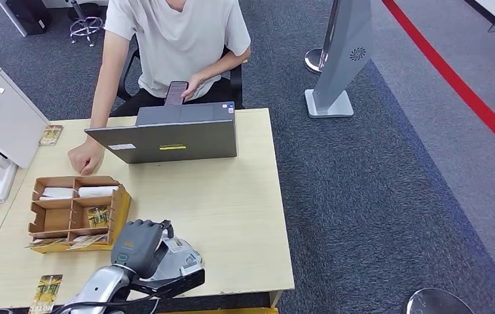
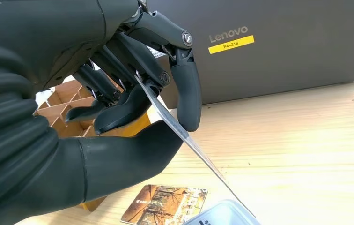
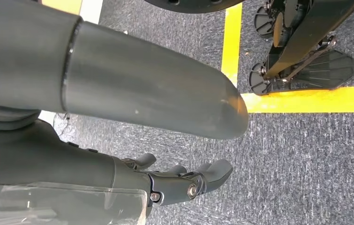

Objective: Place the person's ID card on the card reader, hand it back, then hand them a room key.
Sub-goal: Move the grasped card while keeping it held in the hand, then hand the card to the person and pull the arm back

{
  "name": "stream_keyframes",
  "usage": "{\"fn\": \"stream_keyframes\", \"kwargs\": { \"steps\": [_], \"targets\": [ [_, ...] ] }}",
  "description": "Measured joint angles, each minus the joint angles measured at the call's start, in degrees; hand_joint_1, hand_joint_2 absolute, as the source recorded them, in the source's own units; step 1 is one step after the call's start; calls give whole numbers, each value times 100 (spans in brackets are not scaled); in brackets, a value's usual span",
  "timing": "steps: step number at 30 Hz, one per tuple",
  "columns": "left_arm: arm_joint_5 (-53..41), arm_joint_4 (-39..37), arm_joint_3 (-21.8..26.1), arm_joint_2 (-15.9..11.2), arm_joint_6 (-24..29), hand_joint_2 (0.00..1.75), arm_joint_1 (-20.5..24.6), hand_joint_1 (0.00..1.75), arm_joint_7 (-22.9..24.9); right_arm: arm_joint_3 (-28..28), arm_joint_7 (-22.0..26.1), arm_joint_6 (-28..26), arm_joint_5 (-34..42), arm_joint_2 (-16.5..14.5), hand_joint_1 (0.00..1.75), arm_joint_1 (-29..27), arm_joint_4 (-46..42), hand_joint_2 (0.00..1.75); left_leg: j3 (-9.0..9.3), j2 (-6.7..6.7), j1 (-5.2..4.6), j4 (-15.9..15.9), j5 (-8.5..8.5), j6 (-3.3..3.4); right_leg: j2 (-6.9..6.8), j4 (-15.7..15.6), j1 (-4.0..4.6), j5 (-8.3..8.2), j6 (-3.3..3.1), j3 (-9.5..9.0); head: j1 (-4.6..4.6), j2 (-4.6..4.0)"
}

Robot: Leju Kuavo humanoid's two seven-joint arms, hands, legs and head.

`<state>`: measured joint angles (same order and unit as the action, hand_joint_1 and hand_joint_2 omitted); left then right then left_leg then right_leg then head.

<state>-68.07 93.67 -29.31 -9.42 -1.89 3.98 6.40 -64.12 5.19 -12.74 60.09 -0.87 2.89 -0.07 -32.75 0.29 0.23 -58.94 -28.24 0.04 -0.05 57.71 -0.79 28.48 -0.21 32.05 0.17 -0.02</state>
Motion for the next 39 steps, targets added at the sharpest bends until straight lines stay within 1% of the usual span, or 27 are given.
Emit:
{"fn": "stream_keyframes", "kwargs": {
  "steps": [10, 21, 32, 36, 39],
  "targets": [
    [55, -62, -155, 2, -19, 175, -197, 175, -22, -81, -1, -2, 165, 0, 0, 0, 0, 0, 0, 0, 0, 0, 0, 0, 0, 0, 0, 0, 0, 0, 0, 1],
    [127, -72, -166, 0, -28, 175, -272, 175, -15, -174, 1, -7, 239, 0, 0, -1, 0, 0, 0, 0, 0, 0, 0, 0, 0, 0, 0, 0, 0, 0, 0, 0],
    [158, -78, -166, -6, -207, 175, -361, 175, 144, -288, -15, -37, 383, -2, 0, -1, 0, 0, 0, -2, 0, 0, 0, 0, -3, 0, 0, 0, 0, -2, 0, 1],
    [131, -80, -166, -11, -171, 175, -346, 175, 220, -344, -19, -37, 459, -2, 0, -1, 0, 0, 1, -4, 0, 0, 0, 0, -5, 0, 0, 0, 0, -3, 0, 1],
    [98, -78, -145, -24, -158, 175, -192, 175, 321, -386, -8, -37, 470, -2, 0, 0, 0, 0, 1, -6, 0, 0, 3, 1, -6, 0, 0, -1, 0, -3, 1, 1]
  ]
}}
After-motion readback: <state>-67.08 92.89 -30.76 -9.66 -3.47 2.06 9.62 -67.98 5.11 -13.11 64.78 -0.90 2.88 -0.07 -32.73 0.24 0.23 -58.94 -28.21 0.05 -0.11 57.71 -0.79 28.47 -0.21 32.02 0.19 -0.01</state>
